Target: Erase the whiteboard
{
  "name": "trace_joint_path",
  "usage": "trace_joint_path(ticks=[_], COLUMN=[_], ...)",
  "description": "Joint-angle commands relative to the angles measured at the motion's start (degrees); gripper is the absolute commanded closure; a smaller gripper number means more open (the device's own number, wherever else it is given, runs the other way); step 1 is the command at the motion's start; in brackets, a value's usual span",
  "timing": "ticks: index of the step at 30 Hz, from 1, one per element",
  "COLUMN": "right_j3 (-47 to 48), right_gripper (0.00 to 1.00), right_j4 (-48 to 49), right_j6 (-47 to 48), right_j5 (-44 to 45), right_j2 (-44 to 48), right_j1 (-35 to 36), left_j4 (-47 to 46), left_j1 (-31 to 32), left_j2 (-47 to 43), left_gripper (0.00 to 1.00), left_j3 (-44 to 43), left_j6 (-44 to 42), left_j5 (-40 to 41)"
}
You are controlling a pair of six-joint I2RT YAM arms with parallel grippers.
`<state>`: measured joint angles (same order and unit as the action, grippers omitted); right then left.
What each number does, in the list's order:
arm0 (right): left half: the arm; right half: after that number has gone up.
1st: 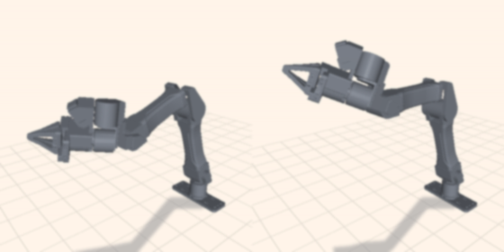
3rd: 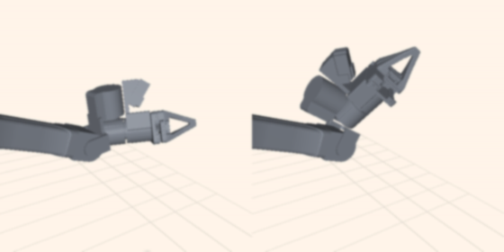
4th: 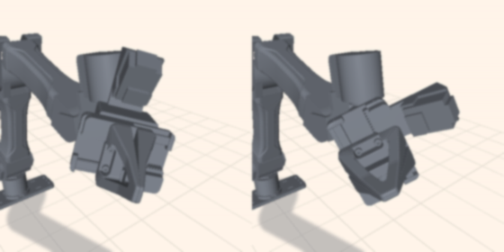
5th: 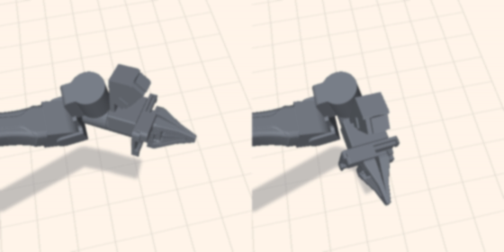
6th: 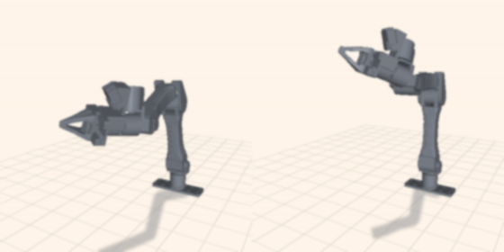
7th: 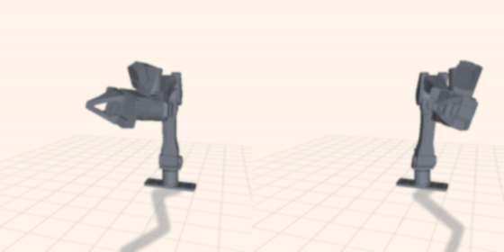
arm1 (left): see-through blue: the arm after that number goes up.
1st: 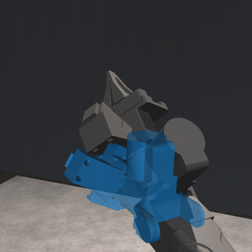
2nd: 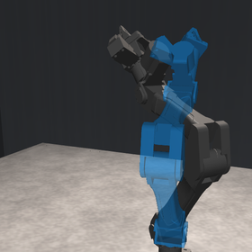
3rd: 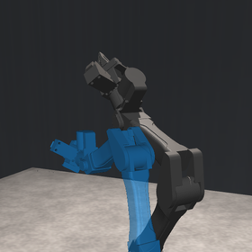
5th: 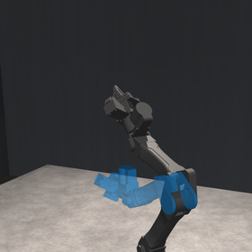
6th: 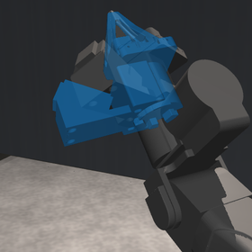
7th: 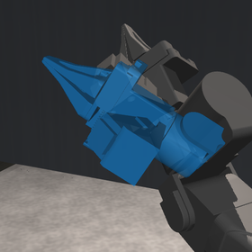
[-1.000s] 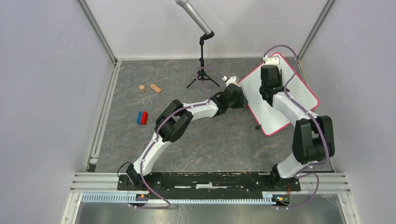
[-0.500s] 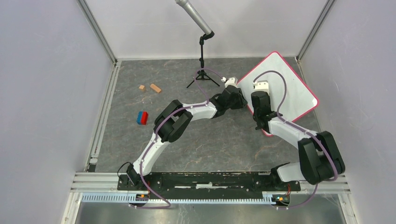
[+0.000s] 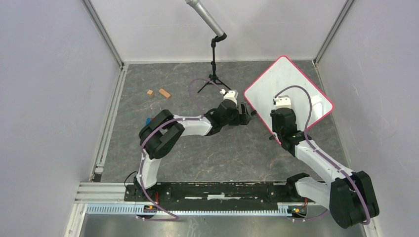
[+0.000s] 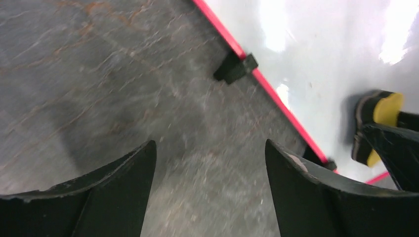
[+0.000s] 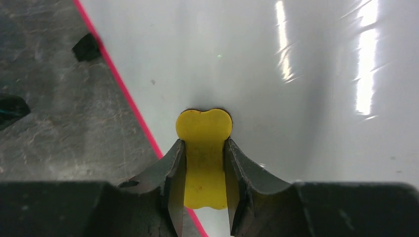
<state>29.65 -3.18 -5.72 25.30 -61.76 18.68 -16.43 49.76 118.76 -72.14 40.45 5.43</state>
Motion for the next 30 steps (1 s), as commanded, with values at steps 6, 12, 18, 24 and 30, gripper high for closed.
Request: trace_joint_path(ticks=[6,12,18,24,30], right_j3=[-5.0,-8.2,-7.2,-3.8,3.6], right_gripper=[0.65,0.61,0.27,0.02,0.02], right_j4=[-0.4,1.0,1.3,-4.3,-10.1], right_j6=[-0.1,-2.4,-4.8,-2.4,-0.2], right_j5=[-19.1,-24.9,-22.9,-18.5,-14.8], right_j2=[4.3,5.5,3.7,8.4,16.6], right_j1=[6.3,19.2,29.9,30.2,30.2], left_j4=[-4.4,3.6,16.0,23.6,24.0], left_j1=[-0.1,-0.3,-0.4,-0.4,-0.4], left_j2=[-28.1,-51.1,-71.5,-83.2,-87.9], left_gripper=[0.07,0.0,0.0,0.0,0.0], left_j3=[19.8,34.0,39.6,36.8,31.0], left_j6=[-7.1,-5.2,-3.3,-3.5,-10.3], left_j5=[7.2,14.4,19.4,17.8,12.4])
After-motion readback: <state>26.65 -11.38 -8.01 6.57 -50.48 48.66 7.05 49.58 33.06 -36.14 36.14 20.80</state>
